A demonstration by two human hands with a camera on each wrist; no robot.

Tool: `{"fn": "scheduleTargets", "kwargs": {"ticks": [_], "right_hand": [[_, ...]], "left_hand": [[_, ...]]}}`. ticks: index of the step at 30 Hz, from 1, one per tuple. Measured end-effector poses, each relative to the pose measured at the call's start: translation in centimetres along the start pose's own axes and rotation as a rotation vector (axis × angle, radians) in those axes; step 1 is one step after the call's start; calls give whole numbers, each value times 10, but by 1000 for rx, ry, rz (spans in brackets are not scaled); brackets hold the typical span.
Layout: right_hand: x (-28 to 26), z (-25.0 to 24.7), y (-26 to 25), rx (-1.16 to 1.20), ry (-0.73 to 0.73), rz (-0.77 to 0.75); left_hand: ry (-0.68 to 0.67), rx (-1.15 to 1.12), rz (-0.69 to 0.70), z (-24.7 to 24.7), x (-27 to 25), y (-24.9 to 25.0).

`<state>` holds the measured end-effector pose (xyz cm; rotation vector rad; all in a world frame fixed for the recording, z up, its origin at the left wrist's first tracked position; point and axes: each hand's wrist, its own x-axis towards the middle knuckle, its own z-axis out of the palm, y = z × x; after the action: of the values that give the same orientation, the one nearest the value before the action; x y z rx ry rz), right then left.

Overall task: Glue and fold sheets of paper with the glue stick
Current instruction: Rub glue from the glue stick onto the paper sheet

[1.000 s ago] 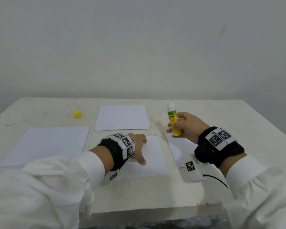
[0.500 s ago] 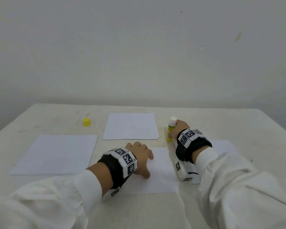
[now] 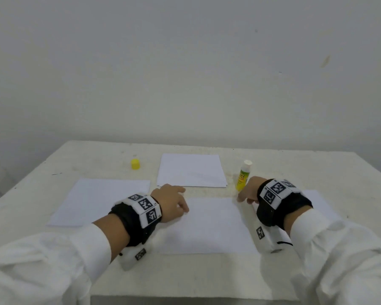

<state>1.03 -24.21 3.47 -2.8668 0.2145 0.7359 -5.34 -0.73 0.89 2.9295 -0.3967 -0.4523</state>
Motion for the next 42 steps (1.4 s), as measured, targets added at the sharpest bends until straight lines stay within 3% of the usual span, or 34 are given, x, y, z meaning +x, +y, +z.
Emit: {"fn": "scheduleTargets", "kwargs": {"ticks": [4, 10, 16, 30, 33, 38, 42], "right_hand": [[-29, 8, -65, -26, -95, -222], [-28, 43, -187, -176, -27, -432], [-17, 78, -241, -450, 34, -393], [-31, 80, -255, -491, 48, -347], [-40, 77, -261, -347, 30, -383], [-57, 69, -248, 341, -173, -313], [-64, 83, -241, 435, -156, -267]], "left_hand": [[-71, 0, -211, -11, -27, -74], [-80, -13, -491, -18, -65, -181], [-159, -19, -480, -19, -71, -208], [-127, 6, -433, -24, -71, -204], [-127, 10, -439, -24, -71, -203], [-109, -16, -453, -22, -74, -203], [-76, -68, -468, -16, -73, -209]]}}
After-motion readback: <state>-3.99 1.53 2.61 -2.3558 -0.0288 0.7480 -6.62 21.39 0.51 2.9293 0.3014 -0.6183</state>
